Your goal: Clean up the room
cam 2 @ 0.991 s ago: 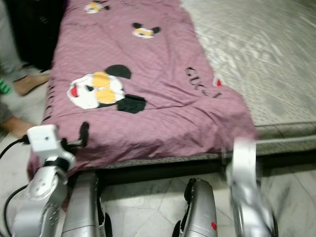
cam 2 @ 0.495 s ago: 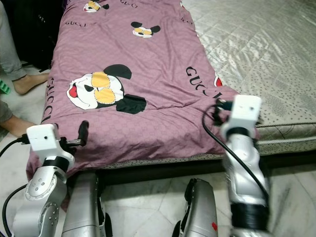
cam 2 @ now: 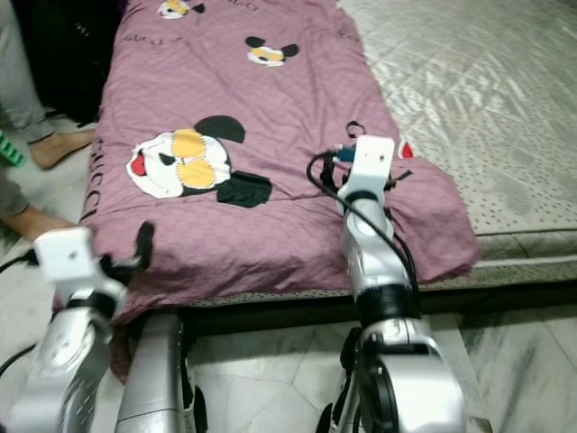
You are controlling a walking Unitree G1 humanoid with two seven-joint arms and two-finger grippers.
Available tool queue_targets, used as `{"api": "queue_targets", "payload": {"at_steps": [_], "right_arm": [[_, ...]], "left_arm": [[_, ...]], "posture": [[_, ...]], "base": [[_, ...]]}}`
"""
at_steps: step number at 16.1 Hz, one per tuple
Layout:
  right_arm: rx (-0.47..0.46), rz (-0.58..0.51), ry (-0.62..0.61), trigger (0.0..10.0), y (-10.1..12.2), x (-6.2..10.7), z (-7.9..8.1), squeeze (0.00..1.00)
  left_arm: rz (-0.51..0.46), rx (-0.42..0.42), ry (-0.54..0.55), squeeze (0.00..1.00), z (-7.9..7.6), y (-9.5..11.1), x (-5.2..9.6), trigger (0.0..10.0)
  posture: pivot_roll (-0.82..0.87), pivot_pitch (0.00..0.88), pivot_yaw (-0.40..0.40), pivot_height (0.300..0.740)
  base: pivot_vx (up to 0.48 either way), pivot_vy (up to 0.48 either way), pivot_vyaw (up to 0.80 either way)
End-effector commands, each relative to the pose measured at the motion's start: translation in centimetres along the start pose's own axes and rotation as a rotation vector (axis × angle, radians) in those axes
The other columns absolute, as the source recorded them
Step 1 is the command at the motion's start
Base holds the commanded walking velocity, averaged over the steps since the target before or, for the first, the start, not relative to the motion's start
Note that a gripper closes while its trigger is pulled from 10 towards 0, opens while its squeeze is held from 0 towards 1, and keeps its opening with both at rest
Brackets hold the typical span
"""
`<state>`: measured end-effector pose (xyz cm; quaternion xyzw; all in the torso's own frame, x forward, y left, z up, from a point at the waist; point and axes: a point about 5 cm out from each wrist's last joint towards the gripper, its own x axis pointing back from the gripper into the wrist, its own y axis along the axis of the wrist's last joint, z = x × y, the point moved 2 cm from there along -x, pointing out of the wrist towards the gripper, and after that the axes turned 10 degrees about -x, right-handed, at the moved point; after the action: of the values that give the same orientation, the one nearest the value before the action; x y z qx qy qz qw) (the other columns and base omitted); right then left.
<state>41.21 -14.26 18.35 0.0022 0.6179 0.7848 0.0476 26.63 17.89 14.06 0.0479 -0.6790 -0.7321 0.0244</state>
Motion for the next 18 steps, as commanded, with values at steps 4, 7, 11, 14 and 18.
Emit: {"api": "queue_targets", "payload": {"at_steps": [4,7,11,14,18], "right_arm": [[0.016,-0.025,-0.169,10.0,0.5,-0.8,-4.2,0.00],[0.035,-0.008,-0.317,10.0,0.2,-0.4,-8.1,0.00],[0.055,0.113,-0.485,10.0,-2.4,1.5,-12.8,0.00],[0.132,0.205,-0.565,10.0,-5.6,4.7,-16.4,0.00],[0.178,0.145,-0.522,10.0,-6.7,9.8,-17.8,0.00]], "left_arm": [[0.040,0.001,-0.044,0.00,-0.6,-0.1,1.5,10.0],[0.062,0.010,-0.108,0.00,-0.8,0.1,2.5,10.0],[0.083,0.005,-0.128,0.00,-0.8,0.2,2.9,10.0],[0.083,0.014,-0.134,0.00,-1.2,0.2,2.6,10.0],[0.070,0.039,-0.146,0.00,-2.1,-0.1,1.4,10.0]], "posture": [[0.16,0.296,-0.017,0.495],[0.19,0.329,0.017,0.495],[0.20,0.337,0.028,0.495],[0.17,0.323,0.017,0.495],[0.08,0.273,0.012,0.495]], "base": [[0.000,0.000,0.00],[0.000,0.000,0.00],[0.000,0.000,0.00],[0.000,0.000,0.00],[0.000,0.000,0.00]]}}
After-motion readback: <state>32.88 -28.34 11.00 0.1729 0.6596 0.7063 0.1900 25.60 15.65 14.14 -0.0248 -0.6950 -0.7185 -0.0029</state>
